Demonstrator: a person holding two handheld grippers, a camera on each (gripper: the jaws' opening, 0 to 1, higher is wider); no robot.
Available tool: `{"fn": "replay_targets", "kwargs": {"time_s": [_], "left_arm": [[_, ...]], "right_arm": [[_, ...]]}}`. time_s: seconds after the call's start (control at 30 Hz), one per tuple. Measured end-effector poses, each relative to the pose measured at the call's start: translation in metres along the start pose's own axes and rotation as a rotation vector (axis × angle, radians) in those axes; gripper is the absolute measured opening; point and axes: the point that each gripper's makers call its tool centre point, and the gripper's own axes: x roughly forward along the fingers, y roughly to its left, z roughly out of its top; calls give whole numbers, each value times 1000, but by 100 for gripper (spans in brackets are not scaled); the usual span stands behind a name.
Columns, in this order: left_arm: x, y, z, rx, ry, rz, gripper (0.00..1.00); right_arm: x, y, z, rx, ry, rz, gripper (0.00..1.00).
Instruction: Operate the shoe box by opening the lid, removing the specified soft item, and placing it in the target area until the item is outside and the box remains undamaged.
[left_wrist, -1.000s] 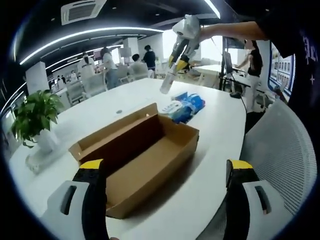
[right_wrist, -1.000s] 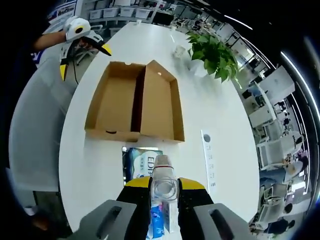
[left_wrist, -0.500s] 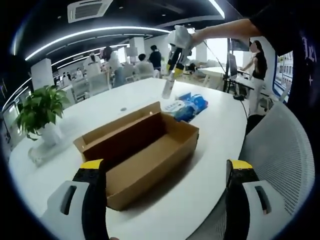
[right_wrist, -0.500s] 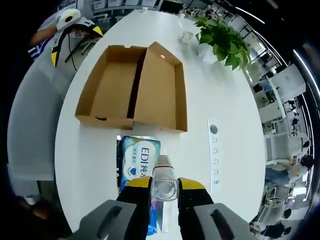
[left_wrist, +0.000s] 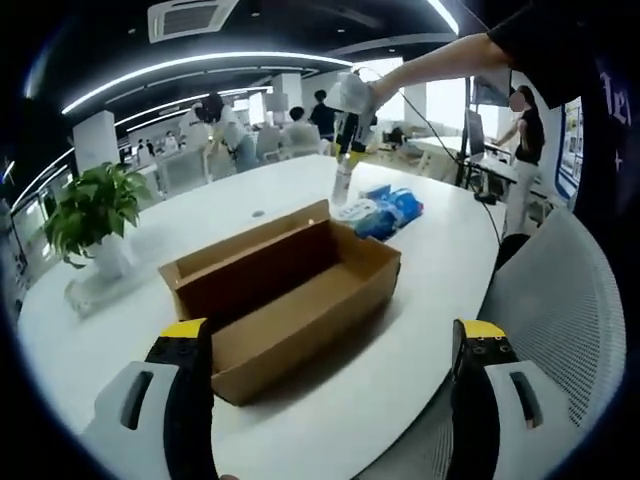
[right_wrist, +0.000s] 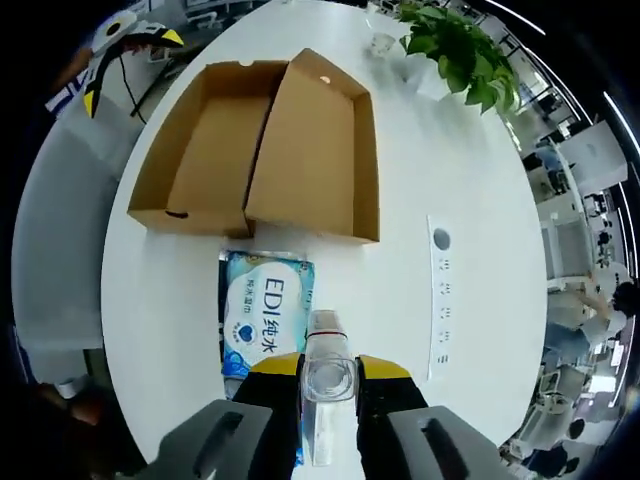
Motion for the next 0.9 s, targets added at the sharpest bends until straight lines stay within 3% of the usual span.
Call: {"fn": "replay_targets", "kwargs": {"time_s": [0.9], "left_arm": [[-8,2,-16,-34,29,35,98]], "right_arm": [[48,2,-6,12,44,62,16]]}}
